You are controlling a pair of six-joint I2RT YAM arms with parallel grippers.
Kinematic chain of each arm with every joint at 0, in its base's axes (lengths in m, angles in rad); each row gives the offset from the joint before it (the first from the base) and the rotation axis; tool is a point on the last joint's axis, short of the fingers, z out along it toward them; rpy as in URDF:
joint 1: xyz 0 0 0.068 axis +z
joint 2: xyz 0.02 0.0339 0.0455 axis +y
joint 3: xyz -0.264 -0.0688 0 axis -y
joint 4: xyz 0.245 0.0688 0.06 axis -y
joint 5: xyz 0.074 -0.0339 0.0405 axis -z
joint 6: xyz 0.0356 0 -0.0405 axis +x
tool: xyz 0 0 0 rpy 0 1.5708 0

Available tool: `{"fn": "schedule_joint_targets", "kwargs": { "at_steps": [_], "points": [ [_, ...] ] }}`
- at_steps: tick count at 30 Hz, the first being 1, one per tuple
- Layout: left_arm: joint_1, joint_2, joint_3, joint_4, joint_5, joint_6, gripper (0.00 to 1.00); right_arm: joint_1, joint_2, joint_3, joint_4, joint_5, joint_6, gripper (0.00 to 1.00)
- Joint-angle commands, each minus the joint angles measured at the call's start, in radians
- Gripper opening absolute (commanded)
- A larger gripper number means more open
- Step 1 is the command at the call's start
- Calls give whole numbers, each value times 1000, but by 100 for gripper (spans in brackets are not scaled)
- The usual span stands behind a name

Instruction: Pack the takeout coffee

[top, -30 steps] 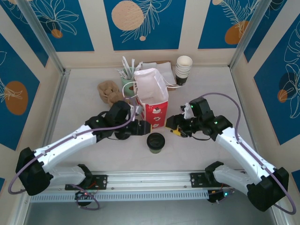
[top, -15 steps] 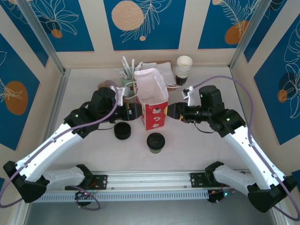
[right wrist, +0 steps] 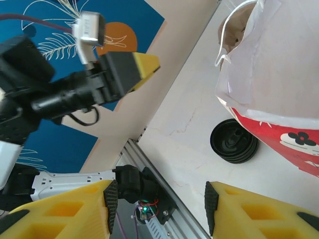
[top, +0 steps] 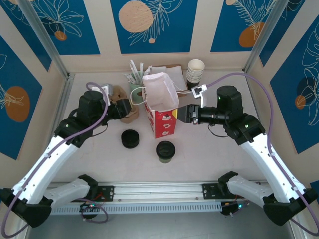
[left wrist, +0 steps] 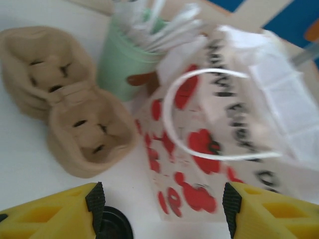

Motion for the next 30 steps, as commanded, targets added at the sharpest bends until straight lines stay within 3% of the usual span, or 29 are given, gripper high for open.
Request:
{"fn": "schedule_joint_targets", "kwargs": {
  "at_steps": [1,9,22,30],
  "points": [
    [89,31,-83,117,33,-48,65,1,14,30,13,-35,-20,51],
    [259,212,-151,271,243,-130,62,1,12,25,-10,-44,-16,51],
    [279,383,-114,330,295,-151,53,-2,5,22,-33,-36,-10,51],
    [279,443,-104,385,335,-174,35,-5,9,17,-35,-30,-4,48]
  ]
}}
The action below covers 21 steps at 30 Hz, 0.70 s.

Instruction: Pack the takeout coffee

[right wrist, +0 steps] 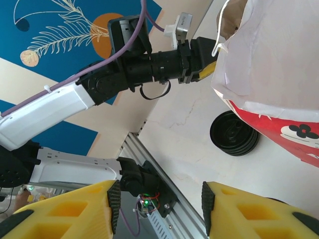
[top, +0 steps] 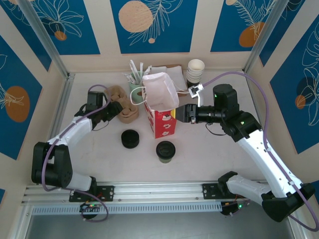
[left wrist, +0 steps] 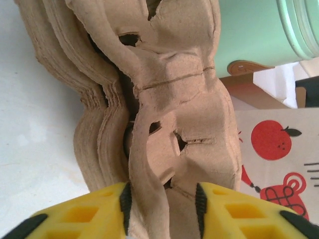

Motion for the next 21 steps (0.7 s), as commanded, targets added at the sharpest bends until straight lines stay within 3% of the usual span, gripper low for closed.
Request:
{"fn": "schedule_joint_targets", "kwargs": {
  "at_steps": [1,5,12,21],
  "points": [
    [15,20,34,41,33,-13,33,-6,-9,16,-14,-13,-1,48],
    [15,28,38,52,42,-13,21,-7,-11,16,-19,-12,1,48],
    [15,-7,53,60,55,-5,12,-12,-15,15,-24,9,15,44],
    [14,-143,128,-96,-9,48,10,-13,-29,7,10,-13,31,44]
  ]
}}
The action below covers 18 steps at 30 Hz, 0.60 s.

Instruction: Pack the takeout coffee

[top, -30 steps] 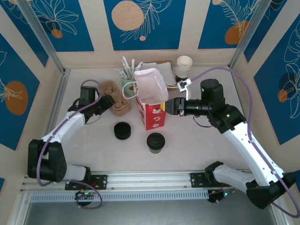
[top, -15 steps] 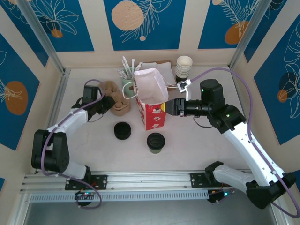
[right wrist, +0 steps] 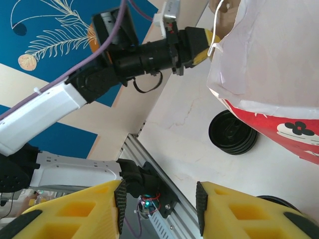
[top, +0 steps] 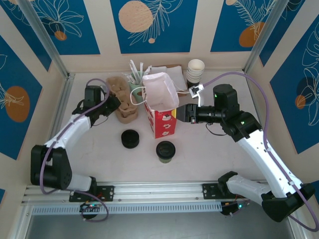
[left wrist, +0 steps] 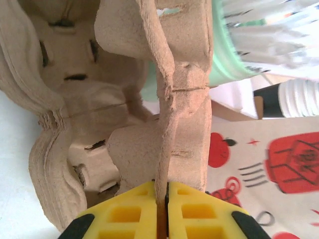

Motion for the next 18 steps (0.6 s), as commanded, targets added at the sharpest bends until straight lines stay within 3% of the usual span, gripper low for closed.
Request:
{"fn": "schedule_joint_targets", "kwargs": {
  "at_steps": [1,10,13,18],
  "points": [
    [13,-93,67,-111,-43,56,10,-4,-29,7,21,-23,12,44],
    [13,-332,171,-401,-127,153,10,3,-22,35,85,-67,27,44],
    [12,-391,225,-456,-66,189,10,14,-7,48,118,-86,29,45],
    [12,-427,308,-468,164,219,10,38,28,82,163,-99,15,46]
  ]
}}
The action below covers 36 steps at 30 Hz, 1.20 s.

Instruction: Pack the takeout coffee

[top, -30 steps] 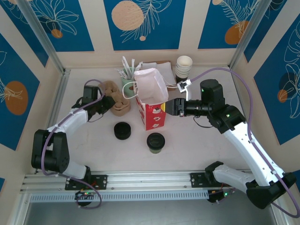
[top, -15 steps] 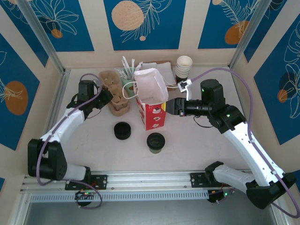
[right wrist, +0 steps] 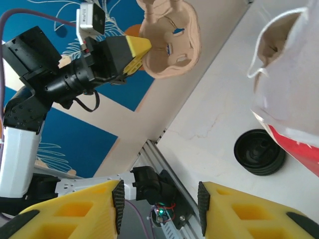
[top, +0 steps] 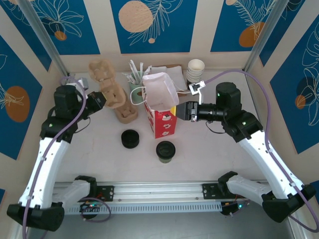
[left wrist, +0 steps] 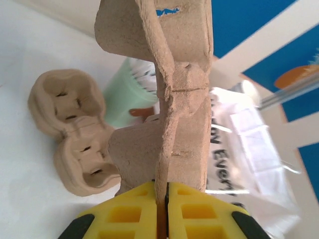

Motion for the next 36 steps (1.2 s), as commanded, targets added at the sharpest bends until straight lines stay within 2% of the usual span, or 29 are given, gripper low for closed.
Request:
{"fn": "schedule_joint_targets", "kwargs": {
  "at_steps": [1,5,12,23,31,36],
  "points": [
    [11,-17,55,-23,209,37,10,16,23,51,58,-42,-13,47],
    [6,-46,56,91,368,-32,10,22,42,77,103,-71,-5,49],
    [-32,-63,68,241,497,-107,11,47,62,138,133,-77,-10,56],
    [-208,-8,122,292,469,-84,11,92,96,225,84,-62,-50,56],
    [-303,40,146,296,427,-56,12,105,88,252,47,-64,-85,45],
    [-351,65,168,284,405,-30,12,106,85,252,42,-64,-88,42]
  ]
}}
